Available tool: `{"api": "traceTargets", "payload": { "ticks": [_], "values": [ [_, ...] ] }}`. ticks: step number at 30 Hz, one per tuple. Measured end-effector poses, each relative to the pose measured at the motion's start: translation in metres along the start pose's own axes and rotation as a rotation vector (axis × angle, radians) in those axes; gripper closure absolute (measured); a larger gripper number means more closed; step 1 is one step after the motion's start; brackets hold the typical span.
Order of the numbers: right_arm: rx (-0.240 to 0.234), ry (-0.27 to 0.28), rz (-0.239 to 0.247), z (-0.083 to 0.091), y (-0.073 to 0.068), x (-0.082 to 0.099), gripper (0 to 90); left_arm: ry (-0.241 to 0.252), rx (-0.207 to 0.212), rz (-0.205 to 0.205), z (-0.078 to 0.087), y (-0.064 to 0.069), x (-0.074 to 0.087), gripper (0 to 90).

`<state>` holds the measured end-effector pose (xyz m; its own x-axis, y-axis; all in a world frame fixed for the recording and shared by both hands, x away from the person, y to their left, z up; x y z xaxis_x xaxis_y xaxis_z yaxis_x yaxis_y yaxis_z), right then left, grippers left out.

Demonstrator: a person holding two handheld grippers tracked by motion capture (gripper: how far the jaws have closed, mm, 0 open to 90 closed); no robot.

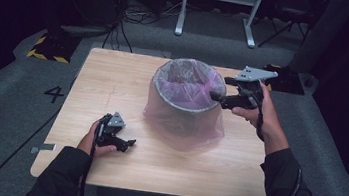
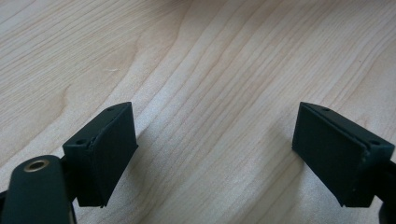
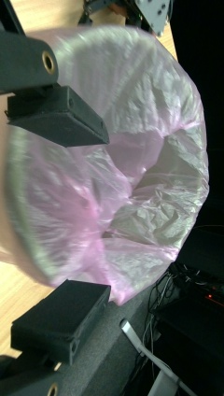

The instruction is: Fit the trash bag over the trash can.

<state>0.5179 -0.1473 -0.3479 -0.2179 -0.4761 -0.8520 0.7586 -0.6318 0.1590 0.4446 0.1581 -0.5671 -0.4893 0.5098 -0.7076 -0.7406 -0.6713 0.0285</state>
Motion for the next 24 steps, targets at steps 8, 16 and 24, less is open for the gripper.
{"api": "traceTargets", "payload": {
  "ticks": [8,16,24],
  "values": [
    [0.046,0.078,-0.027,0.030,0.004,0.020,23.0,-0.002,-0.001,0.000,0.000,0.000,0.000,13.4],
    [0.070,-0.011,-0.016,0.035,0.005,0.074,21.1,-0.001,0.002,0.002,0.000,0.000,0.000,13.3],
    [0.054,-0.082,-0.054,0.028,0.006,0.130,21.0,0.000,0.002,0.006,-0.001,0.000,0.000,13.2]
  ]
}}
Point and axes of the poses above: each handheld gripper's, and its own axes: z roughly backward along the jaws, x roughly out of its underside, y roughly to its right, the point moved 9 cm from there along -z, roughly forward along the jaws, and after that the axes turned 2 degrees about x, right-handed, at the moved point
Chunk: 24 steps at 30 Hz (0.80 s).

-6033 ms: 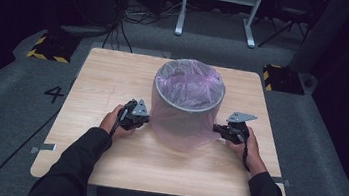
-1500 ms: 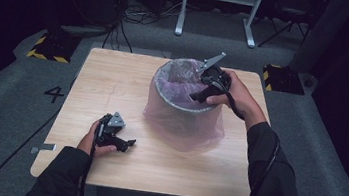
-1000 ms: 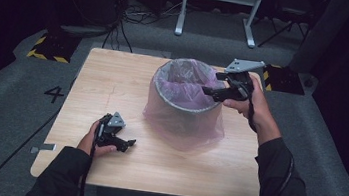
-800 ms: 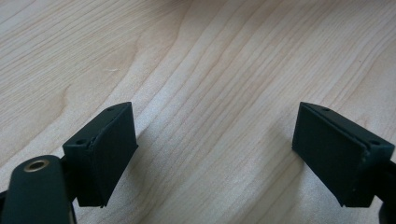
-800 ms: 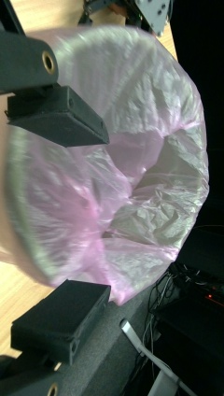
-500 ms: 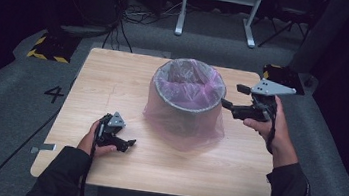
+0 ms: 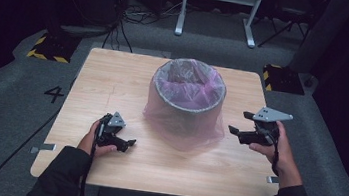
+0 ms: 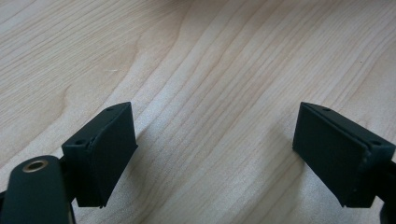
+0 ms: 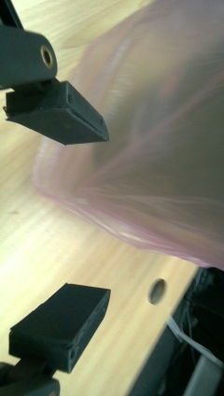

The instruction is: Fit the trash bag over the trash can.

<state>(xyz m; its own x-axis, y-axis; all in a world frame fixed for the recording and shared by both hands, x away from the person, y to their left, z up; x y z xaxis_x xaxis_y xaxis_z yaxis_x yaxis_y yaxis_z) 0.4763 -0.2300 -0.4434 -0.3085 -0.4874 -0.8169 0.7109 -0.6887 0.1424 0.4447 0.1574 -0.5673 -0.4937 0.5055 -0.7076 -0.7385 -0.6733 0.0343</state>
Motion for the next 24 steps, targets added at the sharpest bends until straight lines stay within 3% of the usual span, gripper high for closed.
{"api": "traceTargets", "payload": {
  "ticks": [10,13,21,24],
  "values": [
    [-0.011,-0.126,-0.065,-0.022,-0.003,0.078,20.5,-0.001,-0.002,-0.001,0.000,0.000,0.000,13.1],
    [-0.001,-0.173,-0.063,-0.027,-0.005,0.100,19.7,0.000,-0.002,0.001,0.000,0.000,0.000,13.1],
    [0.002,-0.196,-0.083,-0.024,-0.011,0.124,18.4,0.000,-0.001,0.001,0.000,0.000,0.000,13.1],
    [0.006,-0.182,-0.105,-0.022,-0.010,0.128,17.8,-0.001,-0.001,0.000,0.000,0.000,0.000,13.1]
  ]
}}
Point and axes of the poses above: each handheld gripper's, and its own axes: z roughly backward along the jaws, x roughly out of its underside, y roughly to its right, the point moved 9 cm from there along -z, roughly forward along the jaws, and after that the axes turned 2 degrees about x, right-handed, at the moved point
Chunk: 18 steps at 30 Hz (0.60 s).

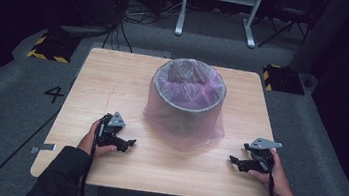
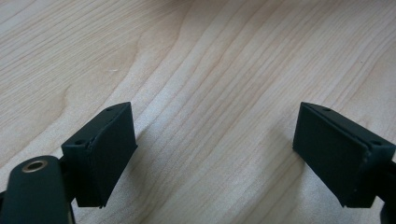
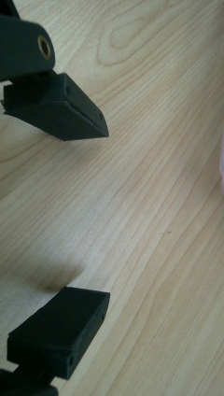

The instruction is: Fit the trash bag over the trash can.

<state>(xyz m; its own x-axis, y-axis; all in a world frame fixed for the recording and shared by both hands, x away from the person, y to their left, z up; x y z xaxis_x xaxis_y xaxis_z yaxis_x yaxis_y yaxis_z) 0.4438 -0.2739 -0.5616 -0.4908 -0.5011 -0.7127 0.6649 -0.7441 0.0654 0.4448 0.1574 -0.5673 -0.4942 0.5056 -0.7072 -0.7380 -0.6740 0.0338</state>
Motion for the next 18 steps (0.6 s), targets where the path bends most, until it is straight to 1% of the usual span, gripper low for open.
{"api": "traceTargets", "payload": {
  "ticks": [2,3,5,8,18],
  "values": [
    [0.010,0.003,-0.011,0.0018,0.0012,0.0022,17.2,0.000,-0.001,0.000,0.0000,0.0000,0.0000,13.1],
    [0.008,0.010,-0.021,0.0023,0.0018,0.0034,16.9,0.000,-0.002,0.000,0.0000,-0.0001,0.0000,13.1],
    [0.001,0.029,-0.054,0.0024,0.0031,0.0060,16.5,0.000,-0.001,0.001,0.0000,0.0000,0.0000,13.1],
    [0.011,0.030,-0.058,0.0040,0.0045,0.0078,16.2,0.000,-0.002,0.000,0.0000,0.0000,0.0000,13.1],
    [0.011,0.031,-0.059,0.0039,0.0046,0.0078,16.0,0.000,-0.001,-0.002,-0.0006,-0.0005,-0.0006,12.6]
  ]
}}
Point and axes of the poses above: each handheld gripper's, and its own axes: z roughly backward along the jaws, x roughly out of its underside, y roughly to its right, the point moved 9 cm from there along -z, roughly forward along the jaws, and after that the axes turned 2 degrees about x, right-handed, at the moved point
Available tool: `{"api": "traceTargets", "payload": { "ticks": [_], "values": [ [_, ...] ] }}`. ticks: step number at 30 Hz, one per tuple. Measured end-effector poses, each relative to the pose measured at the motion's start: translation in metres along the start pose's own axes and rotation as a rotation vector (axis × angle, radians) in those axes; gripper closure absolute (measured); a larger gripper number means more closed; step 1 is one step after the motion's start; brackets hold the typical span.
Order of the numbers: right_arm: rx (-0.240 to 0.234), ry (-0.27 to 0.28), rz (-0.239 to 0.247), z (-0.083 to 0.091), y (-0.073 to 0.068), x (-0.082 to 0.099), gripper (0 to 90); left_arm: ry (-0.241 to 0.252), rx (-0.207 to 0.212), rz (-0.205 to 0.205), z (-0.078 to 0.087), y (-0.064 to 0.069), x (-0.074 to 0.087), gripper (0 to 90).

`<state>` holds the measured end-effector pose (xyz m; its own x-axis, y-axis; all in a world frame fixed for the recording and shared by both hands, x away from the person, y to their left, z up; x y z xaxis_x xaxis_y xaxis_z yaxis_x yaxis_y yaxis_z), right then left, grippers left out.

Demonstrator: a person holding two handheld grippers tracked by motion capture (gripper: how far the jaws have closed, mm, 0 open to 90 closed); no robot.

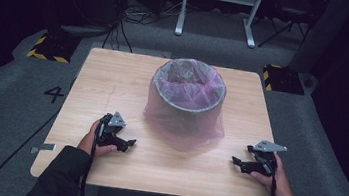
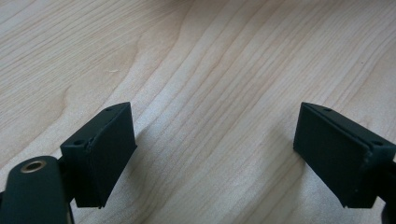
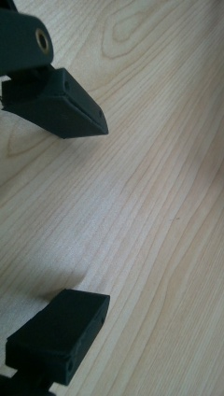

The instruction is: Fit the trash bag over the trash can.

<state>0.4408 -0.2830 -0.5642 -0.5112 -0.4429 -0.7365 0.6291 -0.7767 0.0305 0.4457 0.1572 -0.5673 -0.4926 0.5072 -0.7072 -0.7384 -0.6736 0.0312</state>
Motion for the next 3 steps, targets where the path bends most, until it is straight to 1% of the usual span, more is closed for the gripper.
{"api": "traceTargets", "payload": {
  "ticks": [3],
  "values": [
    [0.000,0.000,0.000,0.0000,0.0000,0.0000,16.0,0.001,0.000,0.001,-0.0004,-0.0001,-0.0004,12.2]
  ]
}}
Point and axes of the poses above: each handheld gripper's, and its own axes: z roughly backward along the jaws, x roughly out of its underside, y roughly to its right, the point moved 9 cm from there along -z, roughly forward along the jaws, and after that the axes turned 2 degrees about x, right-handed, at the moved point
